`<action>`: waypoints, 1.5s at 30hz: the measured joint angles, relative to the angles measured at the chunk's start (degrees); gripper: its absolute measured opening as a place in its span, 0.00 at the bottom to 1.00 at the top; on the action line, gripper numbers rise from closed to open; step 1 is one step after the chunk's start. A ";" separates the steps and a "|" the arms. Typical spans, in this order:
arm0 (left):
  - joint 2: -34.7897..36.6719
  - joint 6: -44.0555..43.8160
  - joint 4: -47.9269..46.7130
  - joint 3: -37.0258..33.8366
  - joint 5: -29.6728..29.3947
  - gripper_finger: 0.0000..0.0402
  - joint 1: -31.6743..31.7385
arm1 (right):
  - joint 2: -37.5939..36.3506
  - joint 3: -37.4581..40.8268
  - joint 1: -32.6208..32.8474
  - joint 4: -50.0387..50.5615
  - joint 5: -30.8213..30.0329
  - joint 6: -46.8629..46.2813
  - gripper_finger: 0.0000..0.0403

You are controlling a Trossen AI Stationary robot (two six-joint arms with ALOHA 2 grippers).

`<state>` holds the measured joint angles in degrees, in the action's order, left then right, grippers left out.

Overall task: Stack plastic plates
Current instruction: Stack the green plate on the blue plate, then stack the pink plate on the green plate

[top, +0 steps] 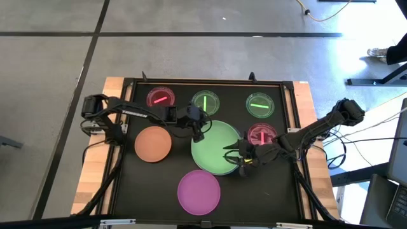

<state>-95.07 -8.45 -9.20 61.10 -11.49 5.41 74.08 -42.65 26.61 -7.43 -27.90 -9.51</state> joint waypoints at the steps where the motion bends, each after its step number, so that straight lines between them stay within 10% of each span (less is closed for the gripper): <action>1: -0.53 0.00 0.00 0.00 0.04 0.02 0.29 | 0.00 0.00 0.00 0.80 -1.34 -0.14 0.36; 13: -3.51 -0.17 2.71 0.00 1.41 0.02 1.23 | 0.04 5.13 -0.65 7.52 -13.01 -7.02 0.36; 32: -4.87 0.26 5.95 -0.02 1.02 0.02 1.48 | 0.07 15.37 -10.14 5.16 -5.72 -14.30 0.30; 45: -4.33 0.88 4.27 -0.09 1.60 0.32 1.40 | 0.07 15.43 -10.16 4.51 -5.75 -14.23 0.29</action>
<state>-99.40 -7.57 -4.92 61.02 -9.89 6.81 74.15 -27.22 16.45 -2.92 -33.65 -23.75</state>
